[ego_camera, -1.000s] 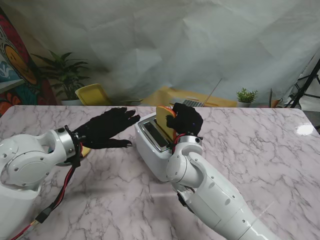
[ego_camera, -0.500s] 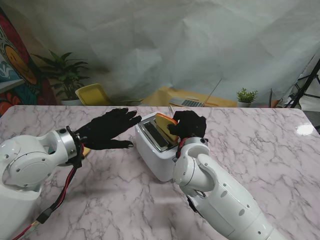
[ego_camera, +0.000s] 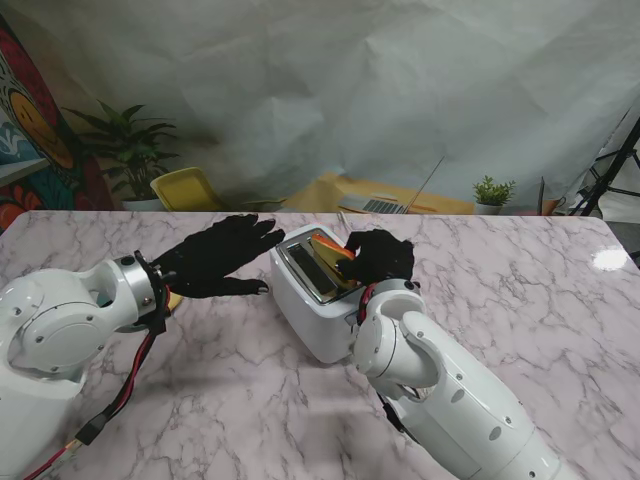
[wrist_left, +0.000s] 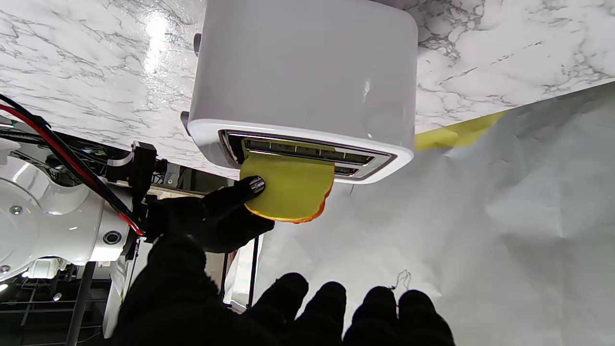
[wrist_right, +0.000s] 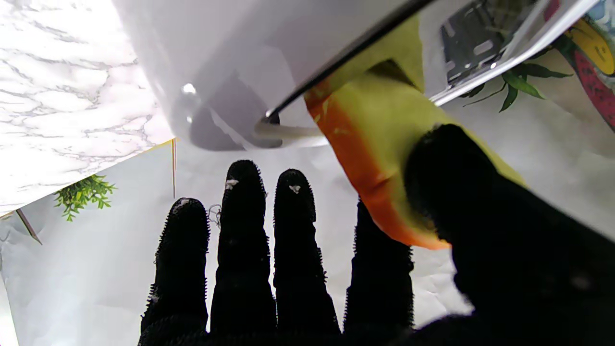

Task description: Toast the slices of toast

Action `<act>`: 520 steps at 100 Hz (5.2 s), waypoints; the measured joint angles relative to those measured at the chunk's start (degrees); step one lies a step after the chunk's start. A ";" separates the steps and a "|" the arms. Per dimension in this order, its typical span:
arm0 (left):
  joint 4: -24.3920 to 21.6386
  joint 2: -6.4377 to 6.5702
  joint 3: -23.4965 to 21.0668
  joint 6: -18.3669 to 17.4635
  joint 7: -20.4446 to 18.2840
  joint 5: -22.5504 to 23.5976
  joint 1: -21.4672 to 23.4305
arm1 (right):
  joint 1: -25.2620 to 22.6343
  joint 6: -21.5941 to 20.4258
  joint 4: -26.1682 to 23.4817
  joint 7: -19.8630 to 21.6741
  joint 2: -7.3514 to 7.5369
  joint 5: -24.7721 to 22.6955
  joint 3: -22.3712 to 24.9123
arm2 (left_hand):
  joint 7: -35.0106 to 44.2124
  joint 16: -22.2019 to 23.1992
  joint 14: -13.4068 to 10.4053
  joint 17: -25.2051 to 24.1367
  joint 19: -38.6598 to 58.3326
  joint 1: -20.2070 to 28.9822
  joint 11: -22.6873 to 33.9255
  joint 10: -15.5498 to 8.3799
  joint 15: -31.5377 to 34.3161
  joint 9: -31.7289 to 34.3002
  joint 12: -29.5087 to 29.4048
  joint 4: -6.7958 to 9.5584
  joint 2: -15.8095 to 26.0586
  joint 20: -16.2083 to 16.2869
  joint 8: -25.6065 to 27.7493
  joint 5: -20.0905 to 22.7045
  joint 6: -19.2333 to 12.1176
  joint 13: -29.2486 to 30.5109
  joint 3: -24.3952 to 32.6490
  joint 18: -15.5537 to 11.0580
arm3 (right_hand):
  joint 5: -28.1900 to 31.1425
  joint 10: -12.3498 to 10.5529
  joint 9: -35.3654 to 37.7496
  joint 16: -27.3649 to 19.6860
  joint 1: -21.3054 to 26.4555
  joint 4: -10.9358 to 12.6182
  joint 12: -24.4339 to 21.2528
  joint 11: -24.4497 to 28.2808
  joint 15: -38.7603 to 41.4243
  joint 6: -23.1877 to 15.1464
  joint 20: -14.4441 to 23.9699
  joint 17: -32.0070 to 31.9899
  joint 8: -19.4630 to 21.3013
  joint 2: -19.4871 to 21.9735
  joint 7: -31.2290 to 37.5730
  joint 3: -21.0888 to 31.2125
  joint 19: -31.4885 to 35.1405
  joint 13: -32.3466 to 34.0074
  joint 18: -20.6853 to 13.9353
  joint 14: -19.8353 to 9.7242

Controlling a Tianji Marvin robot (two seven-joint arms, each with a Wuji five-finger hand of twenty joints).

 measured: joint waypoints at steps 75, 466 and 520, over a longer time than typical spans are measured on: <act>-1.13 -0.20 -2.00 0.40 0.00 0.80 1.60 | -6.70 -9.56 -10.93 10.56 4.37 -11.22 7.24 | 0.00 0.00 0.00 0.00 0.00 0.00 0.00 0.00 0.00 0.00 0.01 0.00 0.00 0.00 0.06 0.00 0.02 0.00 0.00 0.00 | -36.04 4.05 -27.79 -9.18 -11.28 15.59 -12.19 -30.34 -15.78 21.63 -2.73 -15.42 -0.19 15.82 -50.40 -27.43 -23.02 -29.65 -4.36 0.18; 38.18 -2.76 6.03 29.33 34.48 24.41 -0.66 | -39.38 -54.95 -25.06 3.42 8.51 -23.23 29.92 | 43.16 21.63 -4.12 23.80 43.98 22.62 22.91 -5.87 27.26 33.76 24.37 -4.20 -20.02 9.40 16.30 16.82 -7.69 35.69 24.75 0.12 | -32.34 -0.47 -28.39 -15.90 -11.31 16.79 -10.13 -20.86 -25.05 21.60 -7.91 -11.77 -3.02 26.62 -51.41 -39.16 -34.99 -27.90 -11.56 -5.82; 38.12 -2.89 3.74 27.93 35.98 23.02 -0.20 | -38.86 -54.88 -24.59 2.71 8.47 -23.22 29.53 | 49.82 39.48 -3.58 24.31 51.76 22.65 23.79 -6.39 33.20 39.39 37.77 -2.96 -24.08 12.81 24.28 17.53 -8.83 39.61 25.90 2.02 | -32.32 -0.45 -28.39 -15.90 -11.31 16.79 -10.04 -20.23 -25.05 21.60 -9.96 -12.52 -3.73 27.30 -50.79 -39.31 -31.91 -27.89 -11.56 -5.82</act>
